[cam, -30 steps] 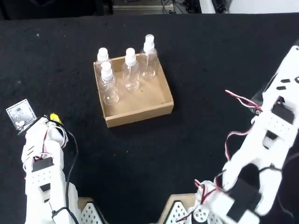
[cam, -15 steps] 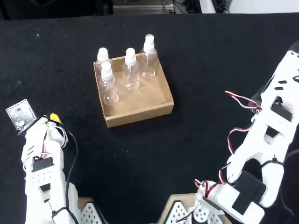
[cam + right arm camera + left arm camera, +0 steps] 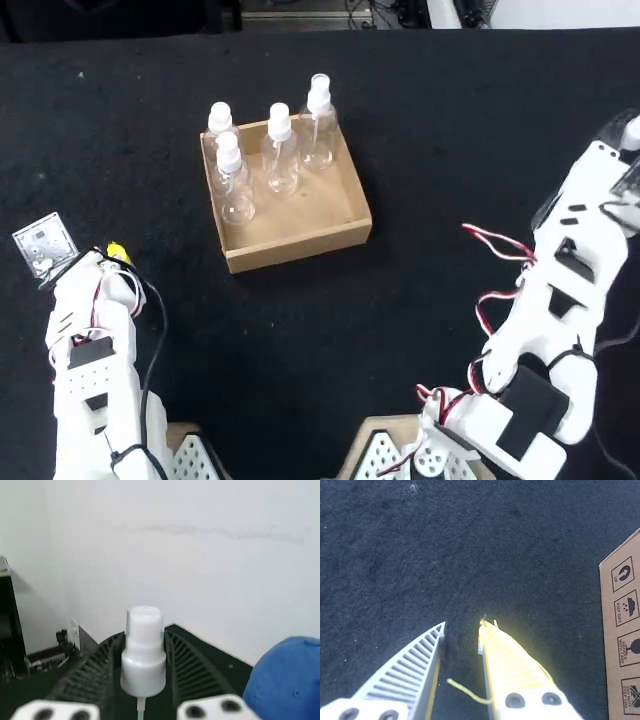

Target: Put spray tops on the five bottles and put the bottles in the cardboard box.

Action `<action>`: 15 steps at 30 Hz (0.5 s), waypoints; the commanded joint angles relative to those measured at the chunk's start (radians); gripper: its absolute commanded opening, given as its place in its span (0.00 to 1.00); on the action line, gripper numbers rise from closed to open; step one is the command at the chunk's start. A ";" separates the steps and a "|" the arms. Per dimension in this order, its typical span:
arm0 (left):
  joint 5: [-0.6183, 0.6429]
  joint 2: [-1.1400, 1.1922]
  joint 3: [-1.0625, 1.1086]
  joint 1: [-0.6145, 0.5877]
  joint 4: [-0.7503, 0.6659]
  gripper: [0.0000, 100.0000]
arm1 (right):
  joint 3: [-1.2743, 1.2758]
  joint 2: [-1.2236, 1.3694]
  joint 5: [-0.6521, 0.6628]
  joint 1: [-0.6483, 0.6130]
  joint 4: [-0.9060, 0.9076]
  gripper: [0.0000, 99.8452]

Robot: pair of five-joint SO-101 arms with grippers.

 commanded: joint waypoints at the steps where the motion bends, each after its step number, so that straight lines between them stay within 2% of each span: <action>1: -0.012 -0.015 -0.005 0.008 -0.023 0.10 | 0.008 0.028 -0.012 0.043 -0.123 0.01; 15: -0.012 -0.015 -0.005 0.008 -0.025 0.10 | 0.088 0.102 -0.017 0.057 -0.153 0.01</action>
